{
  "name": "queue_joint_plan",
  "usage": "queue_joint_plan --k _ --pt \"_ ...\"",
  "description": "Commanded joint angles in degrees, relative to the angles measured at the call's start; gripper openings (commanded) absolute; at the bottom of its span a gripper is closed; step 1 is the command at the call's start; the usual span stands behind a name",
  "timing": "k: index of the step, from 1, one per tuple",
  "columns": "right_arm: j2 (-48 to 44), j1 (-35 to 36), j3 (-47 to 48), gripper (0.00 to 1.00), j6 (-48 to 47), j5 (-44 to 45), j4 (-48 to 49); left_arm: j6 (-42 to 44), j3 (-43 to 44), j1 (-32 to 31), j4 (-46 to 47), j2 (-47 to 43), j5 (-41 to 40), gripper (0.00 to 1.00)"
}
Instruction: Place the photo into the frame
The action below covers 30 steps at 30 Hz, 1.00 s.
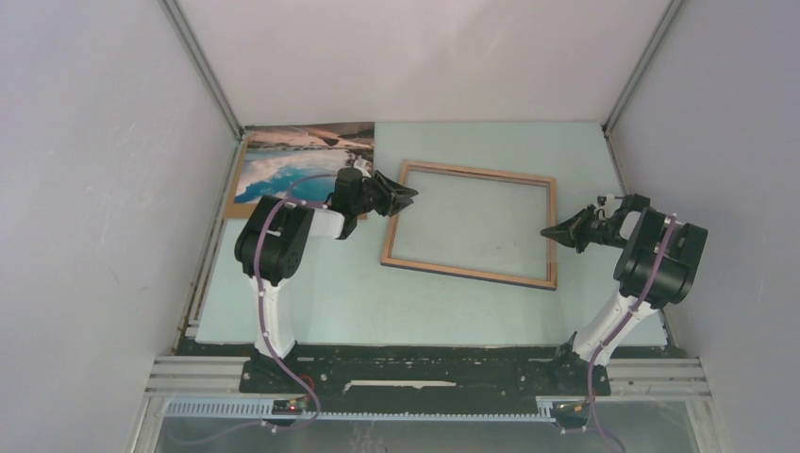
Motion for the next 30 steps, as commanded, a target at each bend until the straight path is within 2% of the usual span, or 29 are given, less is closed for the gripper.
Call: queue_joint_plan --k 1,15,18,30 --pt "-1.8 0.2 -1.2 0.0 -1.1 -0.1 -0.4 -0.1 -1.6 -0.3 2.9 -1.2 1.2 0.39" --pt "-2.7 -0.4 -2.0 0.0 0.7 -1.3 2.6 -0.6 -1.7 -0.3 3.6 -0.6 1.3 0.39" --pt "-3.5 0.1 -1.8 0.0 0.2 -1.4 2.5 -0.9 -1.9 -0.3 3.8 -0.6 1.5 0.32" --pt "-6.4 1.3 -1.7 0.0 -0.2 -2.5 2.4 3.2 -3.6 0.1 -0.1 -3.0 -0.7 0.25"
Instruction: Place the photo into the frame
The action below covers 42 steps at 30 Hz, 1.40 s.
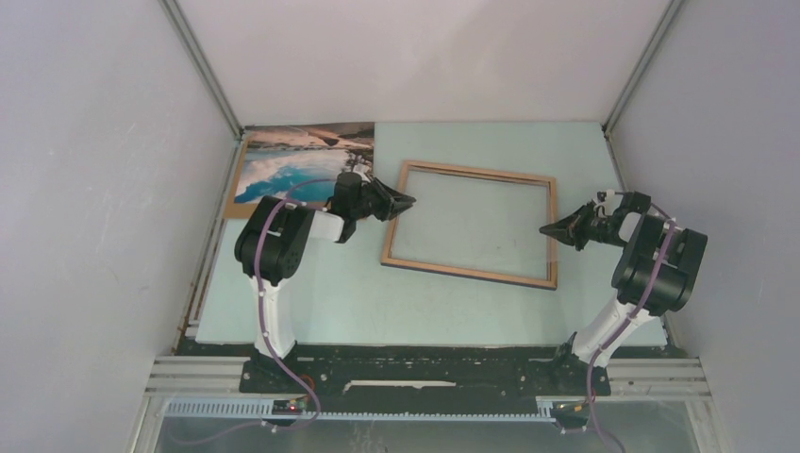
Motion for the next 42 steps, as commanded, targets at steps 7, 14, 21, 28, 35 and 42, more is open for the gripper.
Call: queue_joint_plan --k 7,14,21,28,35,42 --pt "-3.3 0.5 0.1 0.0 -0.4 -1.9 1.1 6.2 -0.7 0.7 -5.5 -4.0 -1.8 0.16" --pt "-2.5 0.0 0.1 0.0 -0.8 -1.3 0.6 6.3 0.5 0.8 -5.9 -3.8 -1.8 0.01" --pt "-2.4 -0.5 0.1 0.0 -1.0 -0.8 0.2 6.5 0.2 1.1 -6.0 -3.9 -1.5 0.0" --pt "-3.0 -0.8 0.1 0.0 -1.2 -0.6 -0.2 6.5 -0.4 1.5 -5.6 -5.7 -1.7 0.0" --pt "-3.8 -1.4 0.1 0.0 -1.3 -0.4 -0.4 6.6 -1.7 1.9 -5.2 -7.4 -1.8 0.0" --pt "-3.0 -1.5 0.1 0.0 -0.8 -0.5 0.4 5.6 -0.1 2.0 -4.7 -6.0 -1.5 0.0"
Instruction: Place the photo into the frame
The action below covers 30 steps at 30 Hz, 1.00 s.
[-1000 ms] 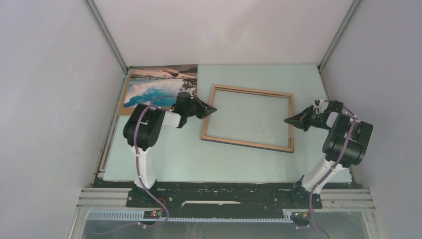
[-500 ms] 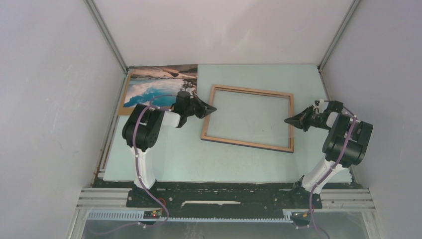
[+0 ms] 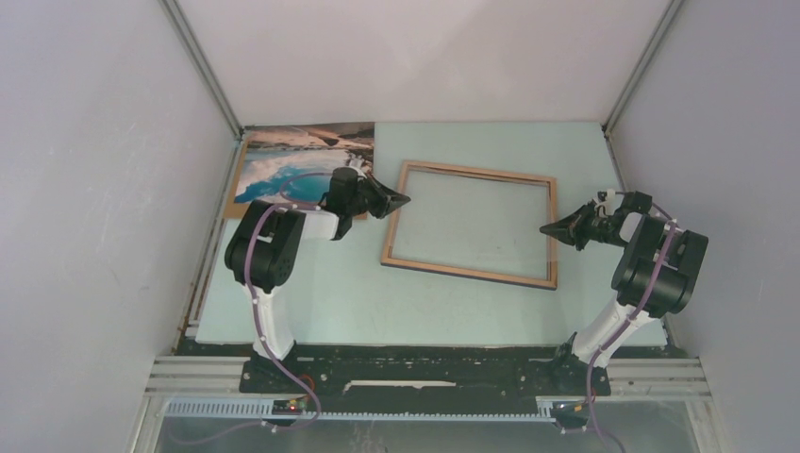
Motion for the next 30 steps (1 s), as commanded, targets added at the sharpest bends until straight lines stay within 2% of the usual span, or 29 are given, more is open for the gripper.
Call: queue_joint_plan --k 1,30 --pt "-1.3 -0.9 0.1 0.0 -0.5 0.4 1.5 0.6 0.4 1.0 1.4 -1.2 -0.2 0.0" --pt "-0.1 -1.4 0.1 0.0 2.0 -0.8 4.5 -1.0 3.2 1.0 0.9 1.8 0.1 0.0"
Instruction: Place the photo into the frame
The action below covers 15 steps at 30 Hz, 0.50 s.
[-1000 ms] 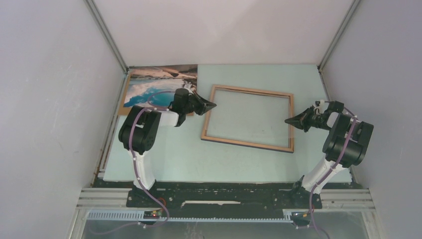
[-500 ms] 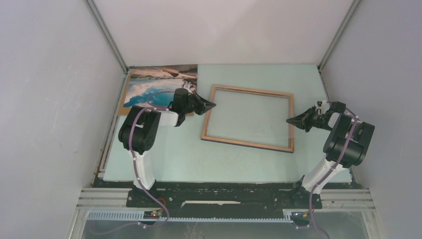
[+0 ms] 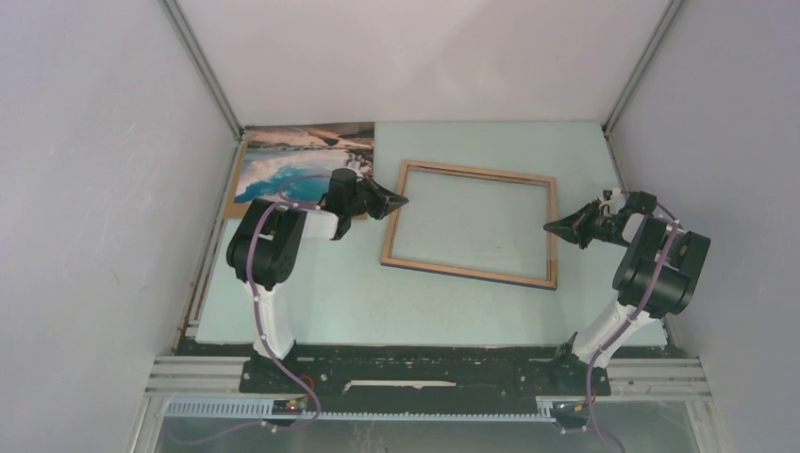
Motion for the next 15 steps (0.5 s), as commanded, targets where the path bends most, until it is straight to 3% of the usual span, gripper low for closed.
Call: queue_joint_plan --k 1,15 --pt "-0.1 -0.3 0.1 0.0 0.7 -0.9 2.0 0.0 3.5 0.3 -0.4 0.6 0.2 0.0" --pt "-1.2 -0.1 0.1 0.0 0.4 -1.3 1.4 3.2 3.3 0.4 -4.9 -2.5 -1.9 0.0"
